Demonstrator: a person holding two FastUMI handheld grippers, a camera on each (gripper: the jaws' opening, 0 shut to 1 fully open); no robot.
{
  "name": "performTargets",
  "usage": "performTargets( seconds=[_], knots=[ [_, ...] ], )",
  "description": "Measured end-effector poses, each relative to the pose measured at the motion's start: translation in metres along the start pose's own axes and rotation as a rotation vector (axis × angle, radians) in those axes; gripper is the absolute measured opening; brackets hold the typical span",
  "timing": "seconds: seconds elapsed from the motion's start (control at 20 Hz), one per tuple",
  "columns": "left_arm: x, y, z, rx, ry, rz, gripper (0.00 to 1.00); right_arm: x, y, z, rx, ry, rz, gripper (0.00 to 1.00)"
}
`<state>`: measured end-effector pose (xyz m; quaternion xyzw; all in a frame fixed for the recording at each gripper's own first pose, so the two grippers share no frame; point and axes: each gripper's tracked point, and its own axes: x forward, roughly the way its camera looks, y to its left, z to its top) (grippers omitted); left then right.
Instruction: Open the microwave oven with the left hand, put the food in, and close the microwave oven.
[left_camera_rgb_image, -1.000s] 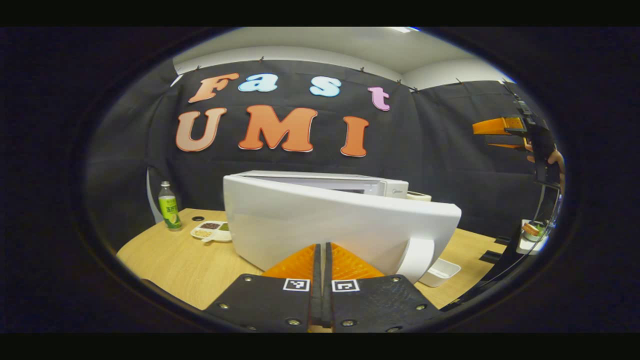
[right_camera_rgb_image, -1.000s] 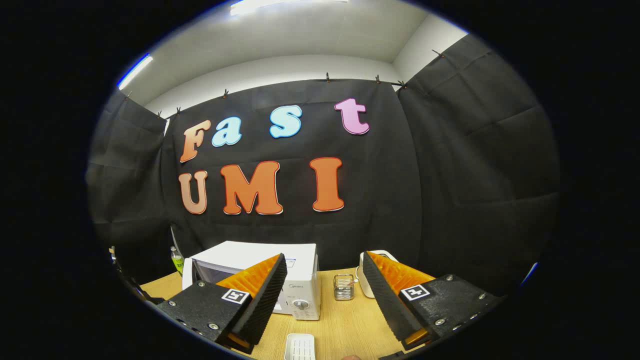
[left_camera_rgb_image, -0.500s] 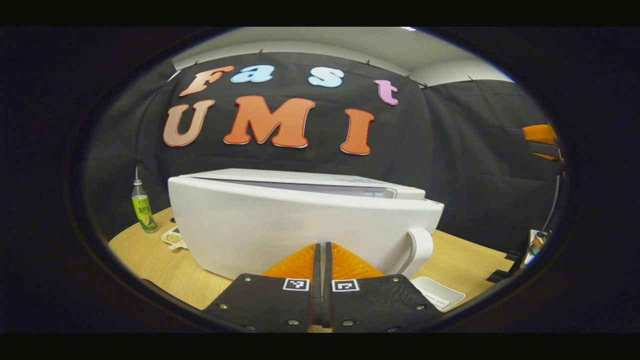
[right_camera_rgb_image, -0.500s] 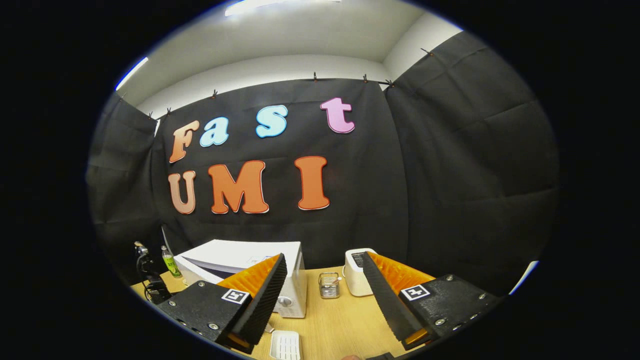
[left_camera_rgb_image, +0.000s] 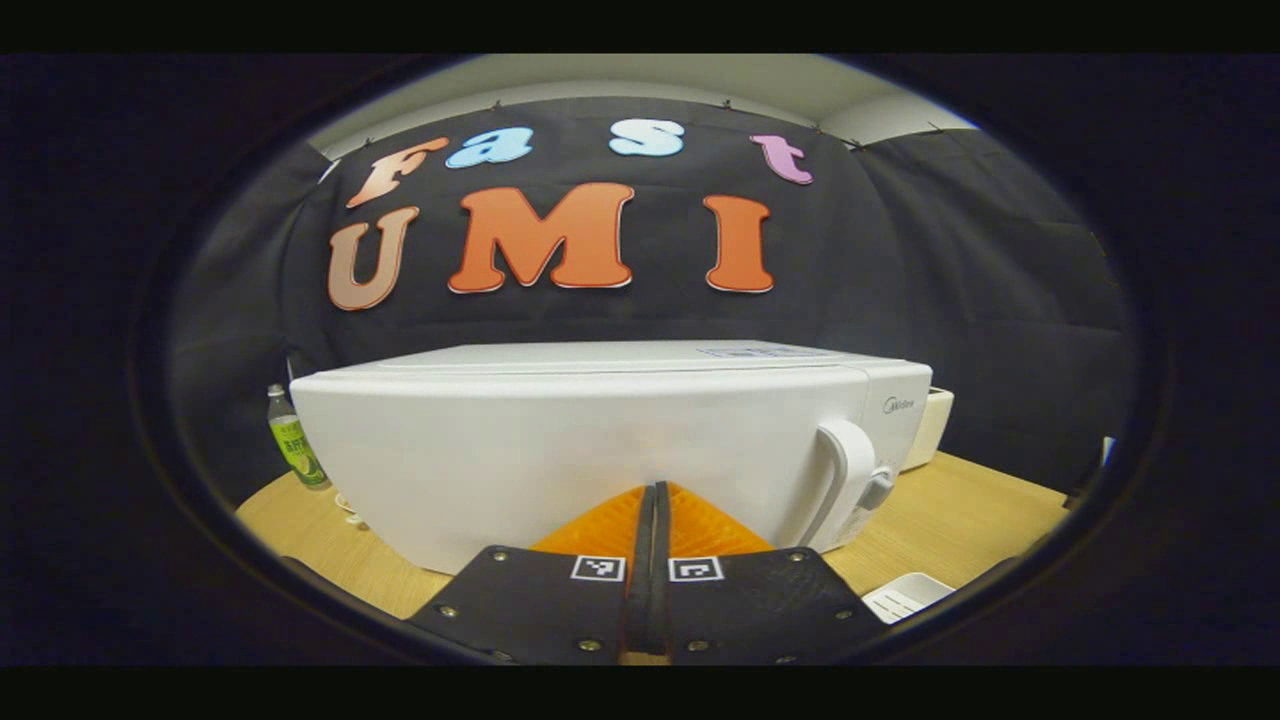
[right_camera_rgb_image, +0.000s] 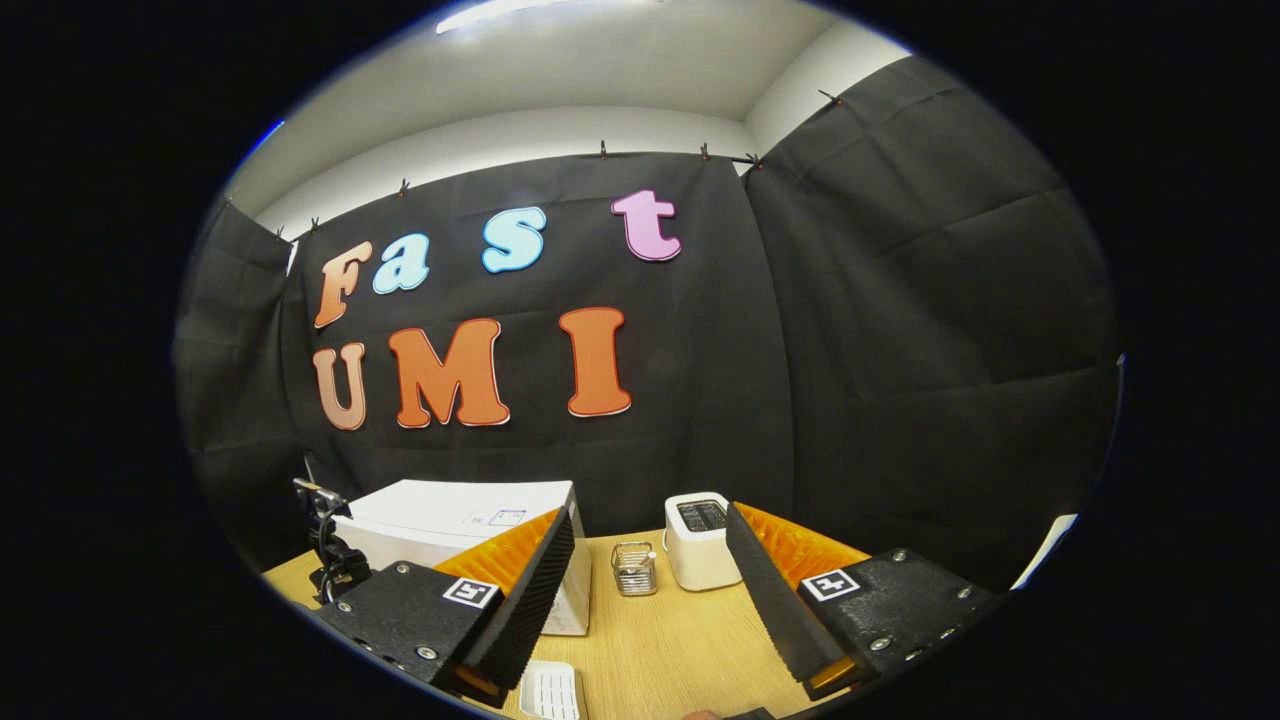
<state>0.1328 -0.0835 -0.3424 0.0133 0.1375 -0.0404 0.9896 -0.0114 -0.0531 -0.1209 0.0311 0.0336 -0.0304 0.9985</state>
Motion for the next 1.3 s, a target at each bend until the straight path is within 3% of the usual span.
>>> performTargets(
  seconds=[0.1, 0.15, 0.2, 0.35, 0.55, 0.6, 0.7, 0.75, 0.8, 0.85, 1.05, 1.3],
  knots=[
    [0.000, 0.001, -0.003, 0.003, 0.041, -0.003, 0.05, -0.001, 0.006, -0.001, 0.000, 0.010, 0.009, 0.94],
    [-0.008, 0.001, 0.004, -0.018, 0.042, -0.019, 0.01, -0.001, 0.008, -0.001, -0.007, 0.012, 0.014, 0.94],
    [-0.017, 0.003, 0.017, -0.036, 0.035, -0.030, 0.06, -0.003, 0.011, 0.000, -0.019, 0.011, 0.017, 0.94],
    [-0.049, 0.020, 0.066, -0.024, -0.005, -0.046, 0.00, -0.004, 0.019, 0.012, -0.029, -0.003, 0.029, 0.94],
    [-0.093, 0.061, 0.122, -0.008, -0.044, -0.015, 0.01, -0.006, 0.035, 0.020, -0.024, -0.011, 0.062, 0.94],
    [-0.107, 0.076, 0.137, -0.012, -0.063, 0.012, 0.05, -0.005, 0.040, 0.021, -0.023, -0.012, 0.068, 0.94],
    [-0.130, 0.103, 0.166, -0.004, -0.110, 0.048, 0.32, -0.005, 0.049, 0.022, -0.020, -0.010, 0.085, 0.94],
    [-0.141, 0.115, 0.177, 0.007, -0.127, 0.067, 0.55, -0.004, 0.054, 0.022, -0.021, -0.009, 0.094, 0.94],
    [-0.151, 0.128, 0.185, 0.015, -0.135, 0.092, 0.58, -0.004, 0.059, 0.022, -0.022, -0.007, 0.102, 0.94],
    [-0.160, 0.138, 0.190, 0.019, -0.136, 0.111, 0.71, -0.004, 0.064, 0.022, -0.022, -0.006, 0.111, 0.94],
    [-0.194, 0.164, 0.194, -0.032, -0.092, 0.141, 0.88, -0.005, 0.081, 0.025, -0.014, -0.008, 0.146, 0.94],
    [-0.239, 0.212, 0.232, -0.034, -0.159, 0.234, 0.87, -0.008, 0.086, 0.026, -0.023, -0.009, 0.153, 0.94]
  ],
)
